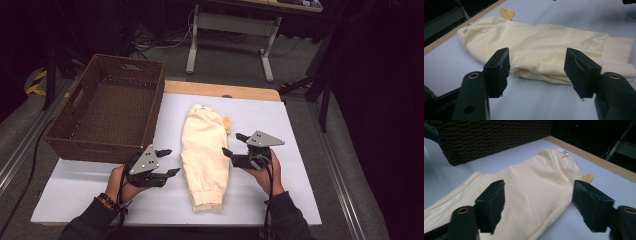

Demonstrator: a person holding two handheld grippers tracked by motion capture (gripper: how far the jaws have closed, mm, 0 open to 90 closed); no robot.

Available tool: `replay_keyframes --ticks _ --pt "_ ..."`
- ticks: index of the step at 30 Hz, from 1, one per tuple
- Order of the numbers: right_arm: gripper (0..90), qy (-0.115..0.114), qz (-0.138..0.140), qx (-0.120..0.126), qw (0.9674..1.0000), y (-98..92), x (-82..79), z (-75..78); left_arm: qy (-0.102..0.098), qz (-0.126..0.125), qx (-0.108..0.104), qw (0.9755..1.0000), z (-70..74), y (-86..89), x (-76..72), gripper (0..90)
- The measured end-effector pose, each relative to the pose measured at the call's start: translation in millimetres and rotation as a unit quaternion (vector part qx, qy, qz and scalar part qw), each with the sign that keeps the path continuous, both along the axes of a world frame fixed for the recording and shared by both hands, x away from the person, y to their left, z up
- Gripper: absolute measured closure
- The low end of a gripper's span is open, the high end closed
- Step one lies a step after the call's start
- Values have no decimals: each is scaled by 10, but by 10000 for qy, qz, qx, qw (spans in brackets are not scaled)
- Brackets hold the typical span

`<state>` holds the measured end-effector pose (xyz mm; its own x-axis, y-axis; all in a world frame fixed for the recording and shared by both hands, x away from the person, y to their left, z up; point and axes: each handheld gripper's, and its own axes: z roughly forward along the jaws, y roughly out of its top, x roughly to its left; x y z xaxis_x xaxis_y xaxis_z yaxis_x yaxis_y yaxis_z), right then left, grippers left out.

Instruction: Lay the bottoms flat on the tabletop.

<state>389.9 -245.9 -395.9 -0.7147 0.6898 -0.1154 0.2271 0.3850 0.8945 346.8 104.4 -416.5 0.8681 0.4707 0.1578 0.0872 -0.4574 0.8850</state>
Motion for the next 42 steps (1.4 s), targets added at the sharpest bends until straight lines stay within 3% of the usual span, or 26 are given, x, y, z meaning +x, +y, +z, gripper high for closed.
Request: replay_keyframes --ticks 5,11,15,19,22,24,27,30,35,42 --pt "154 -154 -50 76 9998 -44 -141 12 -86 120 100 9998 -35 46 -14 238" --pt "152 -419 -44 13 9991 -116 -325 -28 12 138 -55 9999 -87 123 -46 206" --pt "126 -364 -16 -57 9993 -157 -412 -67 2 130 -79 9999 -127 175 -98 195" --pt "112 -305 -56 131 9994 -239 -484 -85 68 180 -158 9997 -164 261 -123 172" --pt "86 -277 -88 207 9994 -296 -531 -117 45 291 -78 9995 -203 330 -146 165" --pt "65 -259 -119 204 9994 -327 -553 -146 126 329 -132 9993 -246 375 -158 159" --pt "62 -181 -156 211 9995 -373 -585 -188 115 480 -3 9988 -307 410 -201 103" --pt "60 -89 -174 200 9996 -412 -602 -234 172 532 -73 9984 -346 468 -245 90" --pt "77 -127 -260 175 9994 -479 -637 -288 279 651 -287 9971 -376 569 -293 85" --pt "94 -43 -309 198 9993 -561 -656 -338 322 726 -303 9964 -407 635 -339 90"
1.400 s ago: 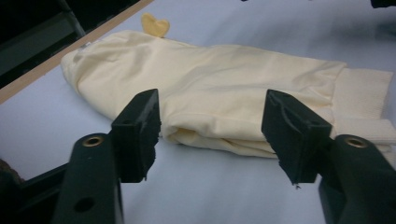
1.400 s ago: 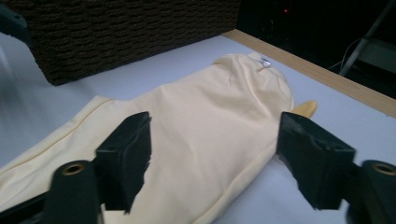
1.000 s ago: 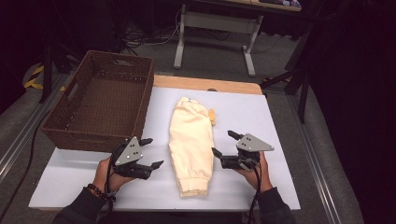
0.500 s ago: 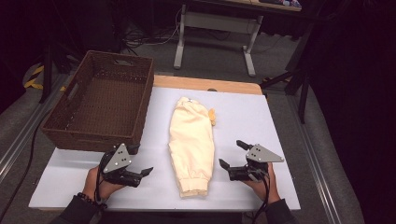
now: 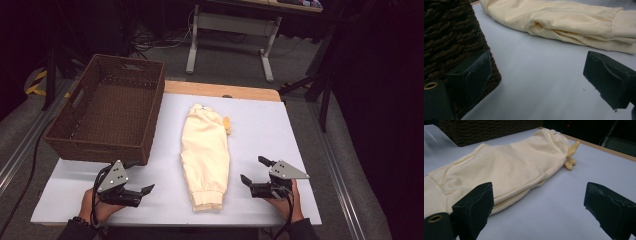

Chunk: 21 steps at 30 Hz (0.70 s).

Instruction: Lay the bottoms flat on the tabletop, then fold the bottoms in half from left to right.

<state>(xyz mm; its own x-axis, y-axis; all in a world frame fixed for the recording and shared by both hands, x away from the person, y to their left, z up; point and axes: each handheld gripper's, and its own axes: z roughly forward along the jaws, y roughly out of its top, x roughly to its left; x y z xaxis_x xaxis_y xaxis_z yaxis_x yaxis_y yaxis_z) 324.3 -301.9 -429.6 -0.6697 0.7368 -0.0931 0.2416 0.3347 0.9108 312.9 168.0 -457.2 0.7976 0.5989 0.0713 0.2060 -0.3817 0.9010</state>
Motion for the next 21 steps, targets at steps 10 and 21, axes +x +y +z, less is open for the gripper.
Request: replay_keyframes --ticks 10,21 --pt "96 68 25 36 10000 -9 19 -37 91 -46 137 9999 -26 20 -31 114" --pt "95 23 78 -12 10000 -7 27 -41 94 -36 200 9997 -34 -11 -35 92"
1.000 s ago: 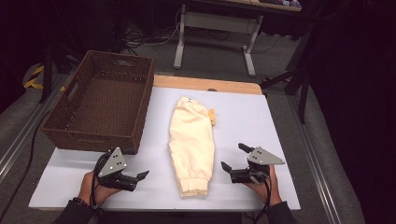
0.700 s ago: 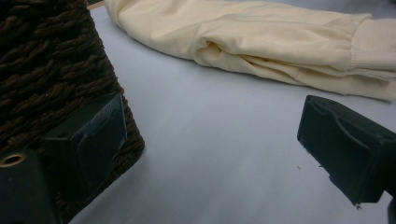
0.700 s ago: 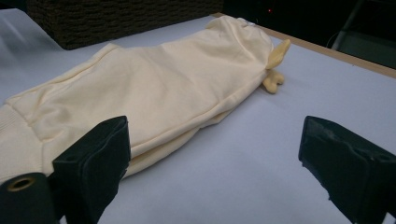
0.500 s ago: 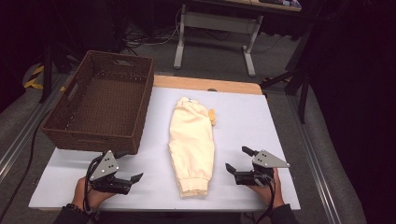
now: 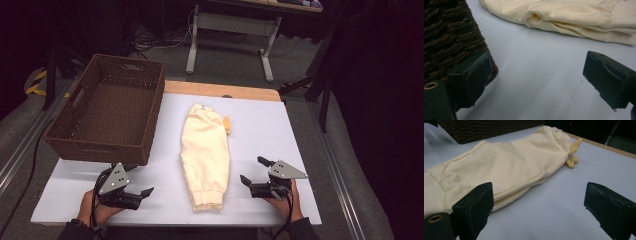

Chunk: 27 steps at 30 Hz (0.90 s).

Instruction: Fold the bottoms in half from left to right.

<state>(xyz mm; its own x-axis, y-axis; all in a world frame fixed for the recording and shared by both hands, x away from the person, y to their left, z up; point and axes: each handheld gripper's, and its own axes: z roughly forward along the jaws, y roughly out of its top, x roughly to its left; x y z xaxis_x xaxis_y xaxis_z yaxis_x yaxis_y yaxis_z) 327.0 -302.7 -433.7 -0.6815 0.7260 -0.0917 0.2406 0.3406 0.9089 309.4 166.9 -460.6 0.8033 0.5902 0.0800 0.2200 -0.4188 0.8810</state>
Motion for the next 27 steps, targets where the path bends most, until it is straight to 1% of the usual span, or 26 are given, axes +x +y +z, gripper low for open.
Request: replay_keyframes --ticks 1,5,7,9,11,13,18,20,21,26,27 --pt "95 1 -8 -4 10000 5 -5 -1 -7 1 -5 10000 5 1 2 92" --pt "108 -16 37 -3 10000 17 -31 -7 77 -90 -32 9999 21 -22 15 98" --pt "117 -5 73 -3 10000 18 -46 -10 8 -129 -3 9999 38 -46 9 98" --pt "117 -38 92 -58 9999 19 -62 -2 -22 -164 20 9999 50 -67 -3 99" --pt "119 -61 100 -9 9999 19 -76 16 9 -203 -20 9998 50 -73 -6 99" --pt "119 -59 77 14 10000 20 -81 29 38 -216 -9 9998 48 -88 0 96" --pt "122 -59 76 30 9999 15 -83 57 61 -307 123 9994 55 -141 0 104" --pt "121 -60 64 41 10000 16 -79 70 91 -346 72 9993 61 -153 4 100" --pt "123 -52 73 65 9999 17 -78 76 104 -339 102 9993 66 -165 0 101" --pt "123 -53 74 74 9999 19 -85 87 27 -411 90 9991 109 -230 -17 92" --pt "122 -54 77 82 9999 22 -86 89 65 -416 64 9991 115 -249 -20 90"
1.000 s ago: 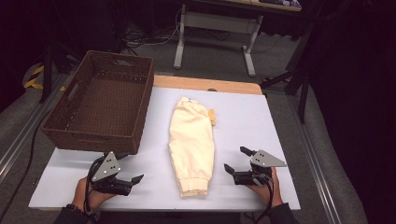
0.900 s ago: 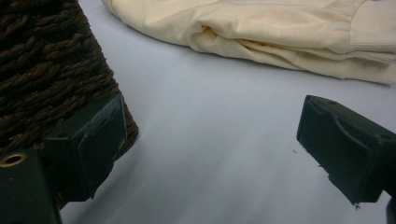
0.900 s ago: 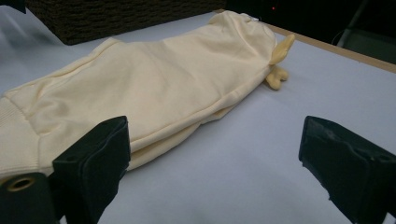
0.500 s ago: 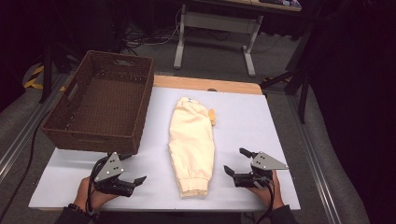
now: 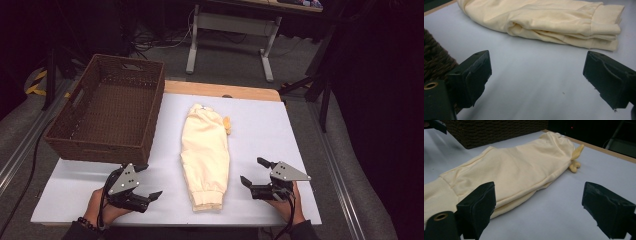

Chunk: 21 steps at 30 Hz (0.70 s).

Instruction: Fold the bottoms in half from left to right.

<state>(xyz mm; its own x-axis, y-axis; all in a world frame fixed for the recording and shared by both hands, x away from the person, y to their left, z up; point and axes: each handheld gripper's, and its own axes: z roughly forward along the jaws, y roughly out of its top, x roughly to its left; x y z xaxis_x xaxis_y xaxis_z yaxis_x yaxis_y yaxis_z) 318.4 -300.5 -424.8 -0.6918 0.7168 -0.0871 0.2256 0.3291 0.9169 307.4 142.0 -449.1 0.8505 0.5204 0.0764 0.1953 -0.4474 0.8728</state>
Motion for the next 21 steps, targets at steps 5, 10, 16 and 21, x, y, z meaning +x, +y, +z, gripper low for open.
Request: replay_keyframes --ticks 5,10,16,21 --pt "122 -12 45 0 10000 20 8 12 -12 -212 66 9998 24 -128 7 91" --pt "124 22 9 30 10000 42 58 31 66 -273 -81 9996 77 -288 80 103" --pt "136 -2 8 49 10000 99 151 88 -24 -477 33 9989 140 -611 184 124" --pt "145 -10 -66 76 9999 146 289 189 -48 -470 -172 9987 253 -829 383 137"
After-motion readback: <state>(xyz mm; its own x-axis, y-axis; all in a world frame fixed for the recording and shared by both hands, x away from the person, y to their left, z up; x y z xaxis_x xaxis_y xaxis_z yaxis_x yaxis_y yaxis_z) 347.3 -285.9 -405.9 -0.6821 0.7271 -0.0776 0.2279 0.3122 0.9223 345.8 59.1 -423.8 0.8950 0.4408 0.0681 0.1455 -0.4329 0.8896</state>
